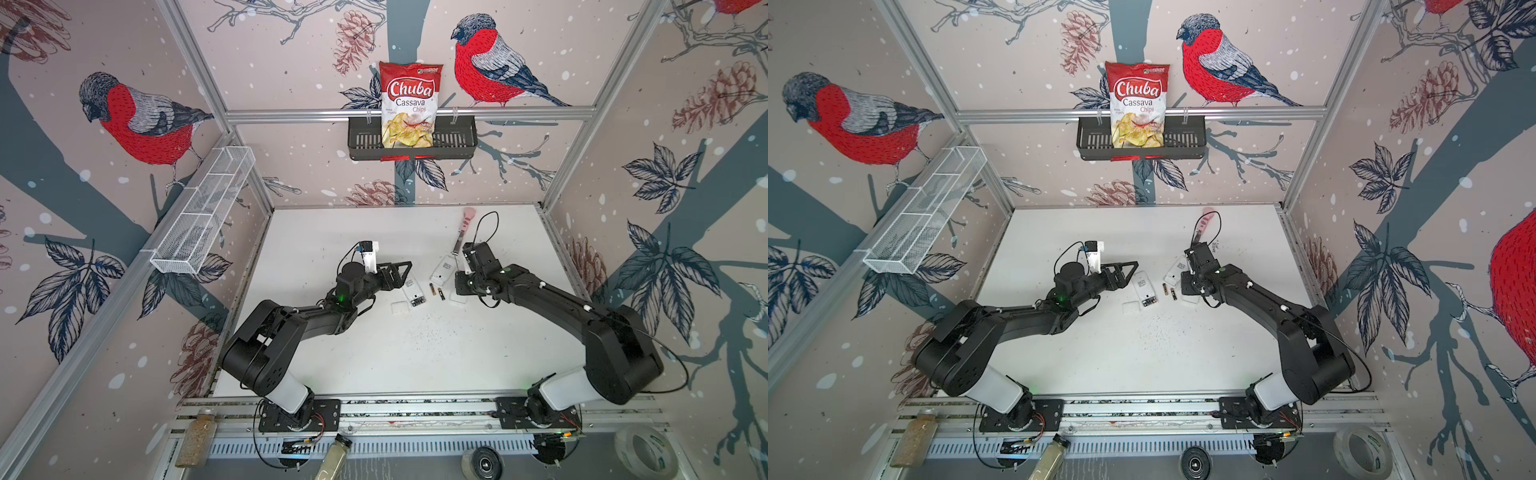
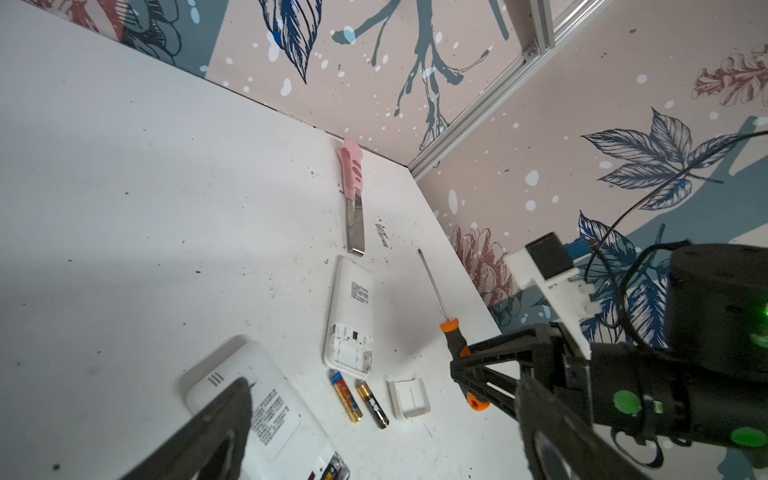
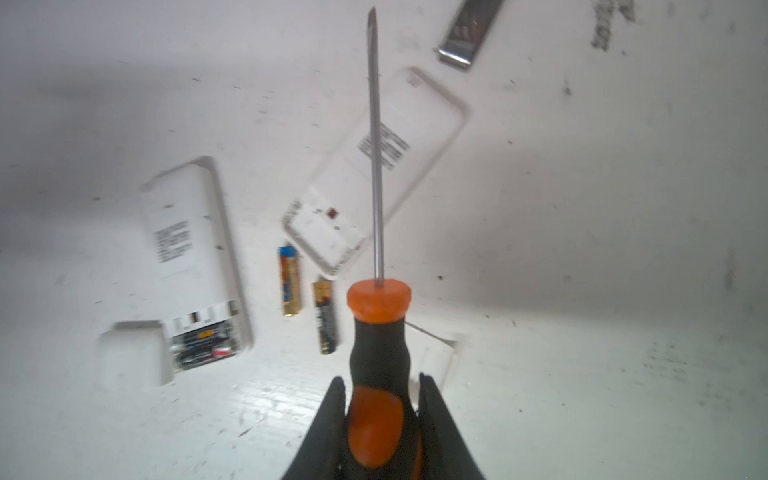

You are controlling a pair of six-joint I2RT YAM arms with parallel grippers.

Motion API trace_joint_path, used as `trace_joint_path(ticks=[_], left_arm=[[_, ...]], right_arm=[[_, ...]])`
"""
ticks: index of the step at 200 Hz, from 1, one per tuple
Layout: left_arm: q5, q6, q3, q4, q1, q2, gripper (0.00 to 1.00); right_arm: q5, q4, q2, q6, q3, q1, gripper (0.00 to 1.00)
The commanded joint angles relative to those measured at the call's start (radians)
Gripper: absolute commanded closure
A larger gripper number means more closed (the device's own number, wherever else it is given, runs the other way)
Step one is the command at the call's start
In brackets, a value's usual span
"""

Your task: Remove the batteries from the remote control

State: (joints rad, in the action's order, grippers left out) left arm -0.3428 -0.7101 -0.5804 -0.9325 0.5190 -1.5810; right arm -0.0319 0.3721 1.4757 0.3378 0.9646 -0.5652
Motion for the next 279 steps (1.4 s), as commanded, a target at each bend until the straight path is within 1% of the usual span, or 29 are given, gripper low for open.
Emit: trace_joint_path(ticks=[1, 30, 35, 73, 84, 115, 139, 171, 181, 198, 230, 270, 279], left_arm=[[-0.078, -0.027, 0.002, -0.131, -0.002, -0.015, 0.07], [-0.122, -0.061, 0.004, -0.184, -0.003, -0.04, 0.26], [-0.124, -0.064, 0.006, -0.189, -0.004, -0.044, 0.28], [-0.132, -0.082, 0.024, -0.224, -0.003, -0.056, 0.3], [-0.135, -0.088, 0.027, -0.233, -0.004, -0.059, 0.33], [-0.137, -0.105, 0.027, -0.26, -0.004, -0.07, 0.37], [-0.144, -0.117, 0.016, -0.272, -0.004, -0.082, 0.44], [-0.148, -0.124, -0.001, -0.275, -0.004, -0.098, 0.49], [-0.153, -0.124, -0.007, -0.274, -0.004, -0.1, 0.53], [-0.159, -0.123, -0.019, -0.265, -0.004, -0.103, 0.63], [-0.162, -0.124, -0.025, -0.264, -0.007, -0.106, 0.75], [-0.169, -0.132, -0.027, -0.273, -0.012, -0.11, 1.0], [-0.17, -0.135, -0.026, -0.275, -0.013, -0.113, 1.0]], right_arm=[[0.064, -0.045, -0.012, -0.059, 0.033, -0.05, 0.95], [0.096, -0.082, -0.015, -0.092, 0.061, -0.119, 0.94], [0.104, -0.091, -0.018, -0.096, 0.062, -0.128, 0.94], [0.152, -0.13, -0.023, -0.12, 0.07, -0.173, 0.93], [0.16, -0.141, -0.024, -0.126, 0.069, -0.187, 0.93], [0.191, -0.162, -0.02, -0.139, 0.069, -0.219, 0.93], [0.207, -0.174, -0.018, -0.146, 0.069, -0.238, 0.92], [0.221, -0.175, -0.015, -0.158, 0.069, -0.261, 0.92], [0.218, -0.171, -0.012, -0.162, 0.071, -0.265, 0.91], [0.213, -0.173, -0.017, -0.162, 0.068, -0.266, 0.91], [0.207, -0.173, -0.014, -0.164, 0.066, -0.266, 0.91], [0.19, -0.18, -0.013, -0.165, 0.058, -0.264, 0.91], [0.184, -0.18, -0.011, -0.166, 0.059, -0.262, 0.91]])
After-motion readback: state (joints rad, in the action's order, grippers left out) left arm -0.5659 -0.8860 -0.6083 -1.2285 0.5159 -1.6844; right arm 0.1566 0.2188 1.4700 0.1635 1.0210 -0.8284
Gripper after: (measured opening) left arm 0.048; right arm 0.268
